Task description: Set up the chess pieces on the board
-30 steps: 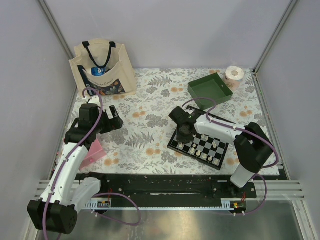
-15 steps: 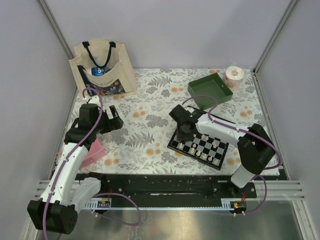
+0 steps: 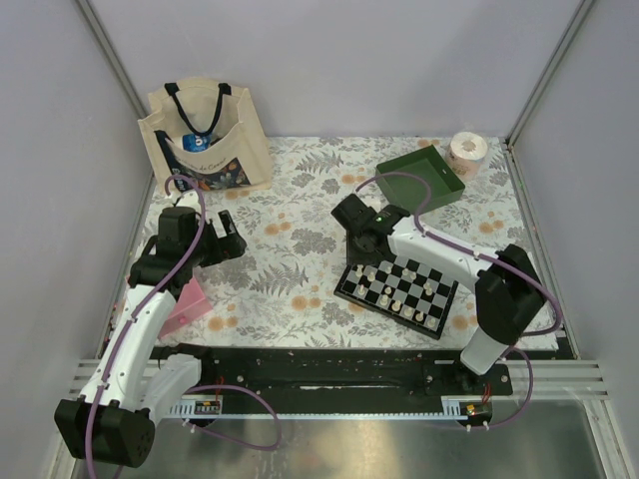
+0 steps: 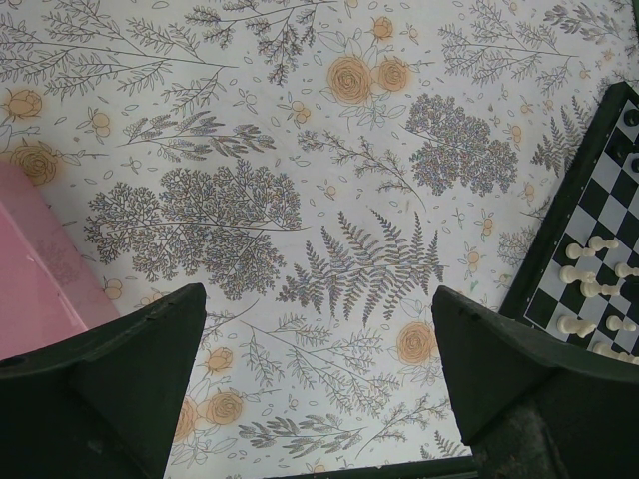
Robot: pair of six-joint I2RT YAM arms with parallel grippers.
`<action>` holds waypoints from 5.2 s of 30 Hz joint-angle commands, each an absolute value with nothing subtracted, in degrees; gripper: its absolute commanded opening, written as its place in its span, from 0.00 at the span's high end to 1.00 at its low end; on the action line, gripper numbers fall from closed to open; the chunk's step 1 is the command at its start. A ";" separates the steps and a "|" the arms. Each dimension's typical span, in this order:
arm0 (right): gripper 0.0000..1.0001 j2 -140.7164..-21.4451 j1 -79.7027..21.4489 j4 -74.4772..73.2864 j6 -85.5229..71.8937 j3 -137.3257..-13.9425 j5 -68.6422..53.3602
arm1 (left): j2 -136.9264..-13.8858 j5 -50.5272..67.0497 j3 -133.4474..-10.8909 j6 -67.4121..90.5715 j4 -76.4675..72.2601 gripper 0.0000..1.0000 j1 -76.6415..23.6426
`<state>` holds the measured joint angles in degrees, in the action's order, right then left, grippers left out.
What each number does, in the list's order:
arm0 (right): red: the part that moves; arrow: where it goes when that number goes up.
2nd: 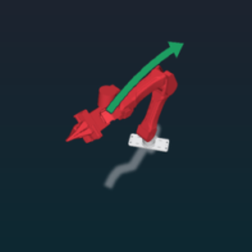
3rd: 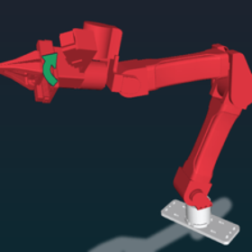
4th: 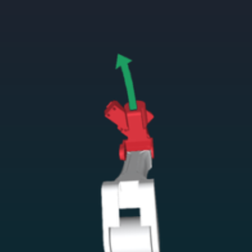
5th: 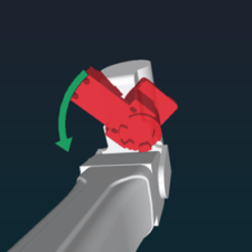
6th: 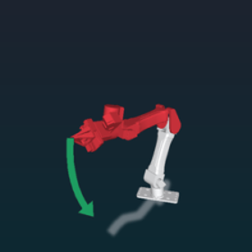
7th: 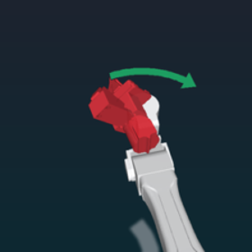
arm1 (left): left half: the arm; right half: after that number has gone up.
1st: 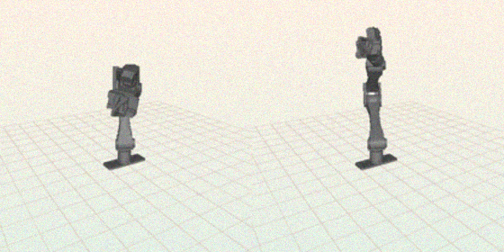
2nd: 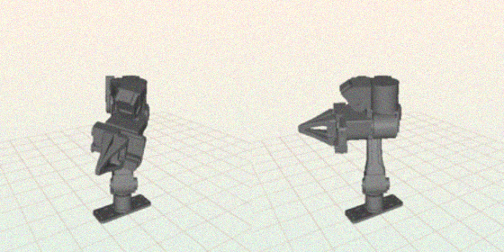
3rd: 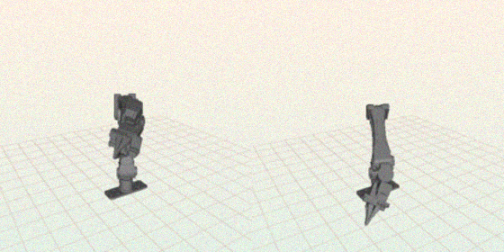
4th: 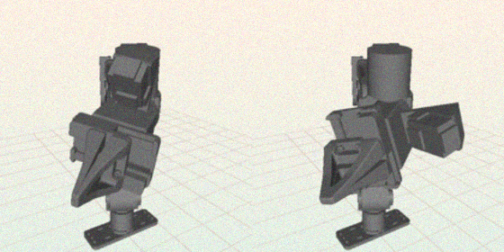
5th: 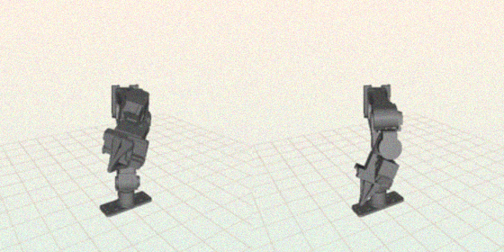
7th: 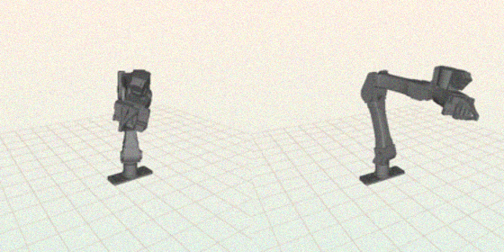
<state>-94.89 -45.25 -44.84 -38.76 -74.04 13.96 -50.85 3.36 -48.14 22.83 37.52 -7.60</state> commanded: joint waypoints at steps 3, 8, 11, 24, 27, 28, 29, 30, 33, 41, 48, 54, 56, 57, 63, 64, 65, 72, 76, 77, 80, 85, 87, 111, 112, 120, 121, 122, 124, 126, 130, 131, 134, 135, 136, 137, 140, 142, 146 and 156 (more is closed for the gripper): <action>0.61 -97.82 -44.83 -45.79 -37.62 -76.99 15.21 | -50.54 4.31 -48.16 22.41 34.54 0.01 -7.38; 0.61 -100.46 -44.39 -45.70 -37.44 -77.52 13.80 | -50.62 4.57 -48.16 22.41 34.63 0.01 -7.38; 0.61 -101.16 -43.95 -45.44 -37.53 -77.34 13.80 | -50.71 4.39 -48.08 22.41 34.45 0.01 -7.21; 0.61 -103.18 -42.72 -42.36 -36.56 -75.59 9.05 | -50.80 4.75 -48.16 22.41 34.54 0.01 -7.29; 0.61 -103.27 -42.80 -42.45 -37.09 -75.06 8.96 | -50.80 4.66 -48.34 22.41 34.54 0.01 -7.29; 0.61 -103.18 -42.72 -42.54 -37.09 -74.80 9.31 | -50.80 4.66 -48.17 22.41 34.54 0.01 -7.21; 0.61 -103.18 -42.63 -42.37 -37.18 -74.36 9.49 | -50.71 4.57 -48.16 22.33 34.63 0.01 -7.29; 0.61 -103.10 -42.80 -42.45 -37.26 -74.09 9.75 | -50.63 4.40 -48.16 22.41 34.63 0.01 -7.21; 0.61 -103.01 -42.63 -42.63 -37.09 -73.74 10.54 | -50.62 4.31 -48.16 22.41 34.63 0.01 -7.29; 0.61 -99.50 -42.71 -40.26 -36.04 -72.78 9.93 | -50.89 4.48 -48.16 22.41 34.63 0.01 -7.29; 0.61 -99.05 -42.71 -40.34 -36.21 -72.60 11.16 | -50.71 4.57 -48.16 22.33 34.45 0.01 -7.29; 0.62 -100.89 -42.54 -40.95 -36.30 -73.03 12.04 | -50.71 4.57 -48.25 22.41 34.63 0.01 -7.29; 0.62 -101.16 -42.45 -40.96 -36.30 -73.04 12.13 | -50.71 4.57 -48.16 22.41 34.54 0.01 -7.21; 0.62 -101.42 -42.45 -40.87 -36.21 -73.04 11.95 | -50.63 4.48 -48.16 22.41 34.54 0.01 -7.21; 0.63 -102.30 -42.28 -40.61 -35.95 -73.39 11.51 | -50.80 4.66 -48.16 22.41 34.54 0.01 -7.21; 0.64 -102.39 -42.28 -40.52 -35.95 -73.39 11.51 | -50.80 4.66 -48.16 22.41 34.54 0.01 -7.29; 0.64 -102.57 -42.10 -40.52 -35.95 -73.48 11.51 | -50.71 4.66 -48.25 22.41 34.63 0.01 -7.21; 0.68 -103.45 -41.92 -40.52 -35.51 -73.39 11.25 | -50.71 4.48 -48.16 22.50 34.63 0.01 -7.21; 0.73 -102.66 -42.01 -39.73 -35.24 -73.21 11.07 | -50.89 4.66 -48.16 22.41 34.54 0.01 -7.21; 0.74 -102.66 -42.01 -39.90 -35.16 -73.39 11.16 | -50.89 4.57 -48.16 22.41 34.63 0.01 -7.21; 0.80 -102.74 -41.92 -40.08 -34.81 -73.65 10.73 | -50.89 4.83 -48.25 22.41 34.54 0.01 -7.21; 0.87 -100.47 -42.36 -39.12 -35.16 -71.81 8.09 | -50.80 4.92 -48.25 22.41 34.54 0.01 -7.12; 0.87 -99.41 -42.80 -38.85 -35.33 -71.02 7.56 | -50.71 4.83 -48.25 22.41 34.54 0.01 -7.21; 0.87 -100.72 -46.93 -39.82 -36.91 -70.49 6.33 | -50.71 4.92 -48.25 22.50 34.45 0.01 -7.12; 0.87 -100.90 -47.11 -39.64 -36.91 -70.49 5.81 | -50.63 4.92 -48.16 22.41 34.45 0.01 -7.03; 0.86 -101.51 -47.29 -39.73 -36.92 -70.49 5.80 | -50.89 5.19 -48.25 22.41 34.45 0.01 -7.03; 0.86 -101.43 -47.37 -39.81 -36.91 -70.40 5.80 | -50.98 5.27 -48.25 22.33 34.45 0.01 -7.03; 0.86 -101.43 -47.37 -39.90 -36.91 -70.40 5.63 | -50.89 5.27 -48.16 22.41 34.54 0.01 -6.94; 0.86 -100.90 -47.55 -39.90 -36.91 -70.49 5.62 | -50.80 5.01 -48.25 22.41 34.45 0.01 -7.03; 0.86 -100.55 -47.64 -39.99 -36.65 -70.49 5.19 | -50.71 4.92 -48.25 22.41 34.45 0.01 -6.94; 0.85 -100.37 -47.72 -40.16 -36.65 -70.22 5.19 | -50.71 5.18 -48.16 22.41 34.37 0.01 -6.94; 0.85 -100.55 -47.81 -40.17 -36.65 -70.22 4.92 | -50.80 5.19 -48.25 22.41 34.37 0.01 -6.94; 0.85 -100.28 -48.07 -40.08 -36.91 -69.96 4.83 | -50.89 5.18 -48.16 22.41 34.45 0.01 -6.94; 0.85 -100.28 -48.25 -39.82 -37.00 -69.87 4.83 | -50.89 5.27 -48.16 22.41 34.45 0.01 -6.94; 0.84 -100.37 -48.16 -39.81 -37.09 -69.79 5.01 | -50.80 5.36 -48.25 22.41 34.45 0.01 -6.94; 0.83 -100.63 -48.08 -39.99 -37.00 -69.96 5.18 | -50.89 5.27 -48.25 22.41 34.45 0.01 -6.94; 0.81 -101.51 -48.16 -40.25 -36.91 -70.14 5.62 | -50.89 5.45 -48.16 22.41 34.54 0.01 -6.94; 0.80 -101.78 -48.16 -40.25 -36.91 -70.40 5.62 | -50.80 5.28 -48.16 22.41 34.45 0.01 -6.94; 0.76 -101.43 -48.16 -40.60 -36.74 -70.57 6.50 | -50.71 5.19 -48.16 22.33 34.45 0.01 -6.77; 0.53 -98.88 -48.16 -41.92 -36.04 -72.59 7.73 | -50.80 5.54 -48.16 22.41 34.37 0.01 -6.77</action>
<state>-101.25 -47.55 -40.45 -36.27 -70.06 5.52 -50.85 4.19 -48.14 22.72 37.15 -7.16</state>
